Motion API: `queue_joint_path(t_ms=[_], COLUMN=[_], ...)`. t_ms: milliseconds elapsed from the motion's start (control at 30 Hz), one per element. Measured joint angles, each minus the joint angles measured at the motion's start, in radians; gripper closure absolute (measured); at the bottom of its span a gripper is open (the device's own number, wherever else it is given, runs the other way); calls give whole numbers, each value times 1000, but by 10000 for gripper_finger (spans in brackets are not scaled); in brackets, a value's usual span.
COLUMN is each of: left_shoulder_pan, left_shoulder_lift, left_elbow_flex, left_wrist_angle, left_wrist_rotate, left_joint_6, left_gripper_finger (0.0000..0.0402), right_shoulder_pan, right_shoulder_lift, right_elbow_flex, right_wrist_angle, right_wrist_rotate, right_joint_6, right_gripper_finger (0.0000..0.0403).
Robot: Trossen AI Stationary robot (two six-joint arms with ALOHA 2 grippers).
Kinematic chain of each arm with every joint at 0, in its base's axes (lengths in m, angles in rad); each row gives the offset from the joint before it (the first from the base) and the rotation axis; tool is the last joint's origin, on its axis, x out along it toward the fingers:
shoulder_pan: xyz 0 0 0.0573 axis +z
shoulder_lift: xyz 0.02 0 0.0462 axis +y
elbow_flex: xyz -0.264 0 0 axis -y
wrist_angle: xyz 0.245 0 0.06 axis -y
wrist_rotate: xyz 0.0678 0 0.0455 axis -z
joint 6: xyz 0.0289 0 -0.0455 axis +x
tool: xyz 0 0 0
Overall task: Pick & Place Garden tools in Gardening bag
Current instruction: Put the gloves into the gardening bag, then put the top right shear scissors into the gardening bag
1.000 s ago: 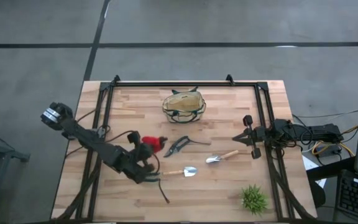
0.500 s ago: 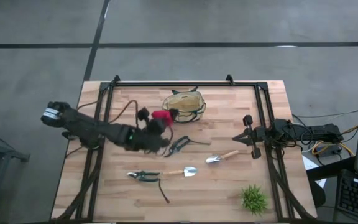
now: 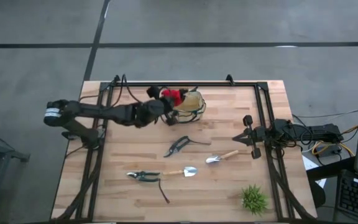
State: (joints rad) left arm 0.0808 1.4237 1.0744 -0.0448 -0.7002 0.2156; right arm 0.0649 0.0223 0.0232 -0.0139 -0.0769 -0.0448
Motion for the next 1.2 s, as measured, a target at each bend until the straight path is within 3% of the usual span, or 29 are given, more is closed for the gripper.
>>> queue_joint_path(t_ms=[167, 800, 967, 1200], left_shoulder_pan=[45, 63, 64, 64], left_shoulder_lift=[11, 147, 148, 147], left_elbow_flex=[-1, -2, -2, -2], left_wrist_angle=[19, 127, 124, 145], left_wrist_rotate=[109, 100, 112, 70], left_joint_6=[-8, 79, 71, 69], left_gripper_finger=[387, 378, 332, 231], right_shoulder_pan=[0, 0, 0, 0], right_shoulder_lift=[0, 0, 0, 0], right_elbow_flex=[0, 0, 0, 0], right_wrist_angle=[0, 0, 0, 0], right_wrist_rotate=[0, -1, 0, 0], right_joint_6=[0, 0, 0, 0], right_gripper_finger=[394, 394, 394, 394])
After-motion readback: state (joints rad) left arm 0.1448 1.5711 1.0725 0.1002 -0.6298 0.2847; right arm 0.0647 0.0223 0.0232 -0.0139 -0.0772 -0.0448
